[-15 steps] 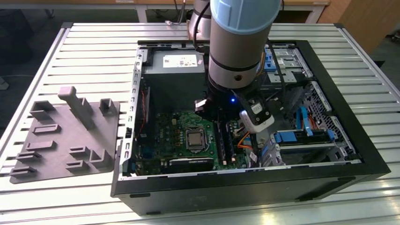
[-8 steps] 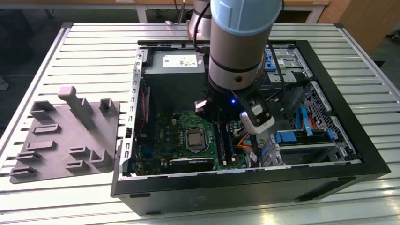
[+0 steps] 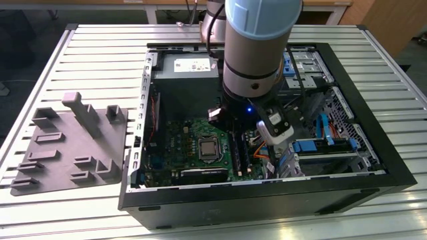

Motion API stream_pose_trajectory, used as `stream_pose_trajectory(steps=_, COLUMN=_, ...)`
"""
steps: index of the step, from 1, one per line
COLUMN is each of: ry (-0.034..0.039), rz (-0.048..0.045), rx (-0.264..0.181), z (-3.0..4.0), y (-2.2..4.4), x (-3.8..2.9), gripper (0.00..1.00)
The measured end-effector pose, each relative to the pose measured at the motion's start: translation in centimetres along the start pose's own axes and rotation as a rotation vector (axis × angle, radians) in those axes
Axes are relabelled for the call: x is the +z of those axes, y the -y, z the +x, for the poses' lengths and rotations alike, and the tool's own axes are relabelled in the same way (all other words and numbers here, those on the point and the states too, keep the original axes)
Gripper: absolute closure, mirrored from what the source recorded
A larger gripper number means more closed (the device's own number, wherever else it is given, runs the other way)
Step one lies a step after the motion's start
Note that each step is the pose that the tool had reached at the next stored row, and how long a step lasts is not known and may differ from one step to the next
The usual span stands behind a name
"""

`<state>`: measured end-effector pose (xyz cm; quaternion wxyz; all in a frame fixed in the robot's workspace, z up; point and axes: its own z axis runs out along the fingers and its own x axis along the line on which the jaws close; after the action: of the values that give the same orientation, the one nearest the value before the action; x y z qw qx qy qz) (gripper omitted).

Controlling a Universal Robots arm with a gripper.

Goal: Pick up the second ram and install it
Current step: 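Press down the second ram until it locks into place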

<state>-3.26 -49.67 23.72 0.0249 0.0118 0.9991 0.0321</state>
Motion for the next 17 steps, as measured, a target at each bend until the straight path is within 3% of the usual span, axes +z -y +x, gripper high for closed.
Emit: stream_pose_trajectory(steps=17, ry=0.0, rz=0.0, rx=0.0, z=-0.02, y=0.96, x=-0.06, gripper=0.89)
